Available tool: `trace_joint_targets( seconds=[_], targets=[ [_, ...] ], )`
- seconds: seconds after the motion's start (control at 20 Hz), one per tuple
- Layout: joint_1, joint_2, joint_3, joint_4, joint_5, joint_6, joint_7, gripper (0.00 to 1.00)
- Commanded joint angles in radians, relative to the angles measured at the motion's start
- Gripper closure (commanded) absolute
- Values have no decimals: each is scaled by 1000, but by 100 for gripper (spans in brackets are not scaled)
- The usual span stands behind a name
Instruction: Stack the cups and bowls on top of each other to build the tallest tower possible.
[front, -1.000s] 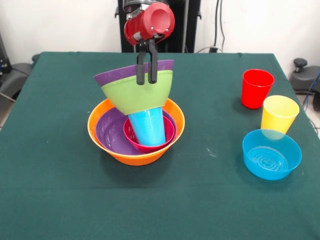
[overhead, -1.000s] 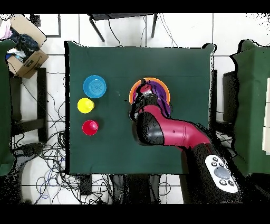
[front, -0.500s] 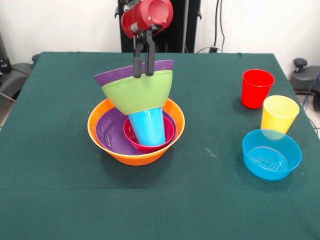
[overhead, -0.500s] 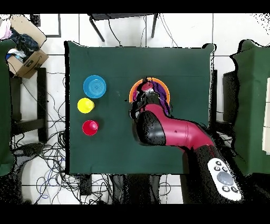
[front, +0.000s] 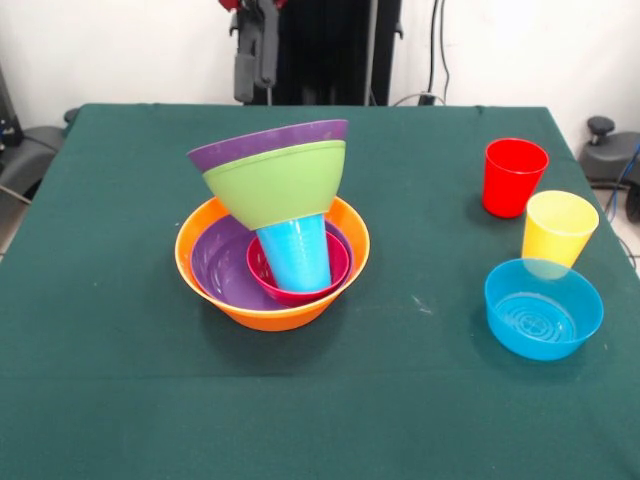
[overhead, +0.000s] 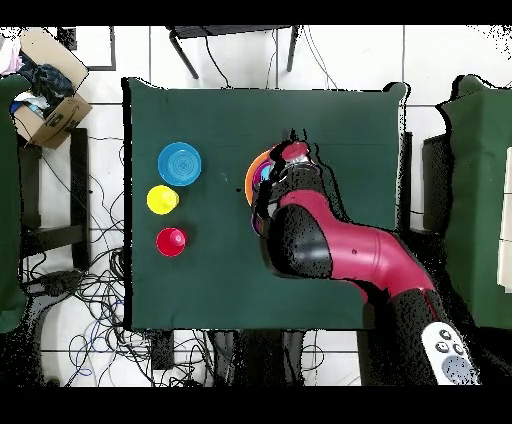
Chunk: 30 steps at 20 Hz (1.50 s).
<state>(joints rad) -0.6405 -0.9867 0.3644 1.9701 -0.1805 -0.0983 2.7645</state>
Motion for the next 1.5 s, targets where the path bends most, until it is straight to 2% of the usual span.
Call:
trace_joint_targets(
  seconds=[0.05,0.45,0.55,1.0,1.5],
  targets=[
    [-62,39,157,164,39,75,122,0],
    [-145,140,260,226,10,-59,161,0],
    [-160,149,287,241,13,-67,164,0],
    [-149,144,280,233,30,-50,117,0],
    [-118,130,210,199,44,12,70,0]
  ],
)
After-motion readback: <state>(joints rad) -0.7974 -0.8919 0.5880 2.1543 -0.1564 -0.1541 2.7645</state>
